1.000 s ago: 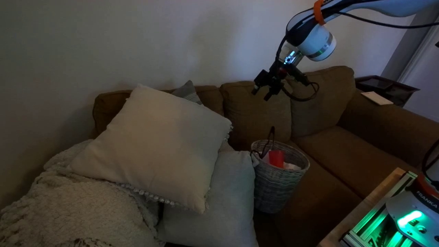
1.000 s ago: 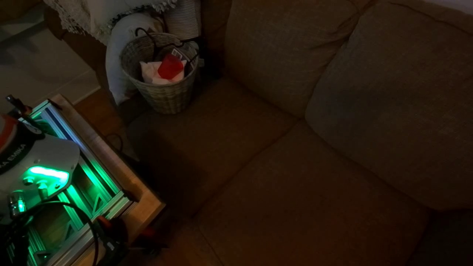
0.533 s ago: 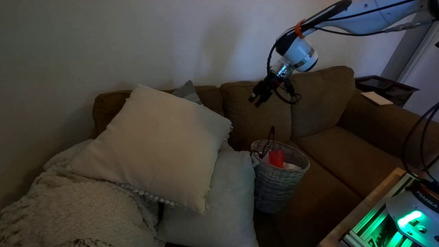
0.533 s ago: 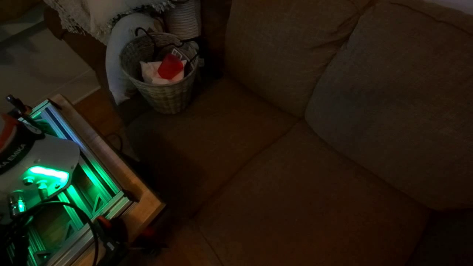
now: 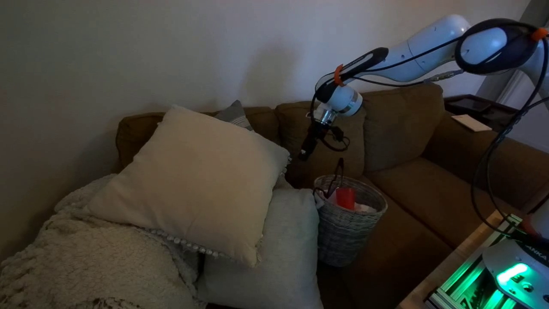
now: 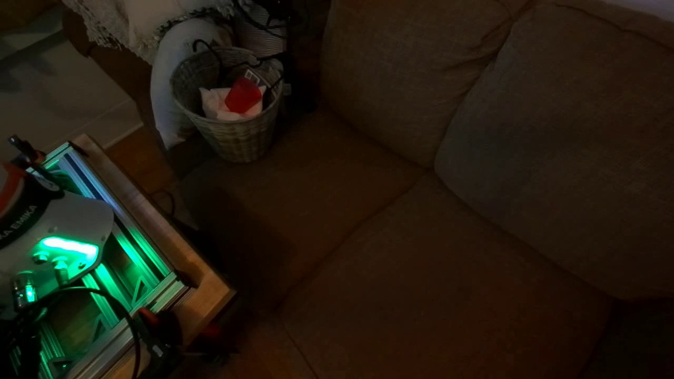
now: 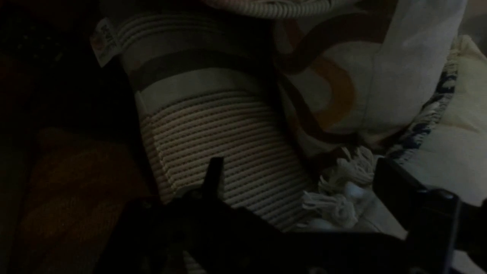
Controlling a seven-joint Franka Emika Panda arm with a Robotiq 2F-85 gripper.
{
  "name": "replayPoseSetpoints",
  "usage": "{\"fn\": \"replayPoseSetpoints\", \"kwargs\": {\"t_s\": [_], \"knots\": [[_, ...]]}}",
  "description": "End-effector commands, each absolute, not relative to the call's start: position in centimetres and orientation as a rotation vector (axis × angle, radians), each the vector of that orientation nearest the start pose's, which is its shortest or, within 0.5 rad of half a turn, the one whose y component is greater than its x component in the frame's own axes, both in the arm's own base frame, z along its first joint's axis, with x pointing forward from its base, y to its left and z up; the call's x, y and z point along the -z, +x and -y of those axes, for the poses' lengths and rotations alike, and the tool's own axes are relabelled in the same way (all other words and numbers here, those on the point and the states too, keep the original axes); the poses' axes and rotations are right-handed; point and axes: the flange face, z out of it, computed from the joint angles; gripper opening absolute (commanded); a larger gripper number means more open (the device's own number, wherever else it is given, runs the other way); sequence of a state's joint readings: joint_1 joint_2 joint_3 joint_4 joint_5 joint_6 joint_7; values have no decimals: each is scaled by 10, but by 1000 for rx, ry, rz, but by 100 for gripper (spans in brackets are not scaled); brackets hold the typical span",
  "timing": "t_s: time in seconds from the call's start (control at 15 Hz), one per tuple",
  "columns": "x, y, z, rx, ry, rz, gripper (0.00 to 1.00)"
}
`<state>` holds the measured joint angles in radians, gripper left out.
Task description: Move the white and blue pillow to the right
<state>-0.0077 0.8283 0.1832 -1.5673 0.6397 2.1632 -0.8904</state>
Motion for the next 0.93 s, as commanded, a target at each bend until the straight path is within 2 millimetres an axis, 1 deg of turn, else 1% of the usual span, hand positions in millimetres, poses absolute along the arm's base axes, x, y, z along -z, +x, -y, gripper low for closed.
{"fn": "replayPoseSetpoints", "kwargs": {"t_s": [0.0, 0.2, 0.27, 0.33, 0.6, 0.73, 0.87], "knots": [[-151, 670, -129, 9, -2371, 725, 100], [-148, 669, -134, 91, -2179, 715, 100], [-144, 668, -138, 108, -2137, 697, 100], [-143, 669, -139, 143, -2093, 686, 100], [-123, 672, -145, 287, -1959, 657, 100], [-110, 671, -153, 318, -1878, 655, 100], [-99, 670, -168, 325, -1778, 660, 100]]}}
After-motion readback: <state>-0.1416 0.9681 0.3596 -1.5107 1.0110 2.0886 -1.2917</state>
